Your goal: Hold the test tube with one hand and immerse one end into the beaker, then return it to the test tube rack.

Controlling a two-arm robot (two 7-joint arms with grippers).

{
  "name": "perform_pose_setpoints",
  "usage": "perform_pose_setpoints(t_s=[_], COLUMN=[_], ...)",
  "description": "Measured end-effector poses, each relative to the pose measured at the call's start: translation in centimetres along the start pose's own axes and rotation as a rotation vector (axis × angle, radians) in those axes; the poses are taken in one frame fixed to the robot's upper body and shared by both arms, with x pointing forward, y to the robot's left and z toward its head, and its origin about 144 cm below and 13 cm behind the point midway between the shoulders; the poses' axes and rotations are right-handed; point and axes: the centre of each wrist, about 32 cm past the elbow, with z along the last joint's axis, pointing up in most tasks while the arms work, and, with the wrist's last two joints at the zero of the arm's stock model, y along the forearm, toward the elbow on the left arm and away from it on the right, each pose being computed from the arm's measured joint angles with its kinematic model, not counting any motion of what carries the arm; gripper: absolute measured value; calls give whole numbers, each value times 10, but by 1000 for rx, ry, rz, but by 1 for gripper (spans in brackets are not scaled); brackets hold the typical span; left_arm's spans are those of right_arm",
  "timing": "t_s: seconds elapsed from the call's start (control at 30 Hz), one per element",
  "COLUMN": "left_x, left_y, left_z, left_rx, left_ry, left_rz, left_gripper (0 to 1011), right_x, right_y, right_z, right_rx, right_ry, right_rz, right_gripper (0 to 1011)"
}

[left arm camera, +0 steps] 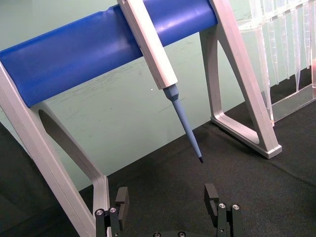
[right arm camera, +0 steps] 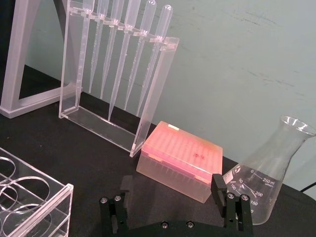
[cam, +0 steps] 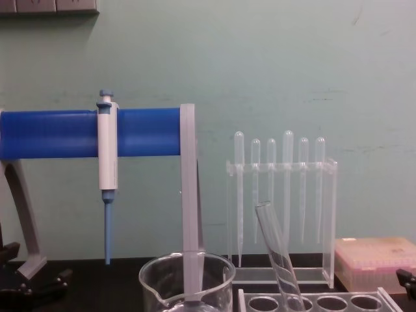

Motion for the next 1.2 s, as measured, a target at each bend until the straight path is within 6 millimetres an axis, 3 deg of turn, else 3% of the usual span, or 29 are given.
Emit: perform_pose_setpoints(t_s=[0.63, 0.83, 1.03, 1.2], left_x=[0, 0, 0, 0], left_y=[0, 0, 0, 0], left_z=[0, 0, 0, 0], left_rx=[0, 0, 0, 0], left_ry=[0, 0, 0, 0], left_rz=[0, 0, 0, 0], left_gripper=[1000, 1000, 1000, 1000], right_x=[0, -3, -15, -21], right_y=[-1, -19, -54, -73], right_z=[1, 10, 24, 39], right_rx=[1, 6, 19, 14], right_ry=[-1, -6, 17, 65], right_rz=[-2, -12, 2, 148], right_gripper=[1002, 1002, 1002, 1002])
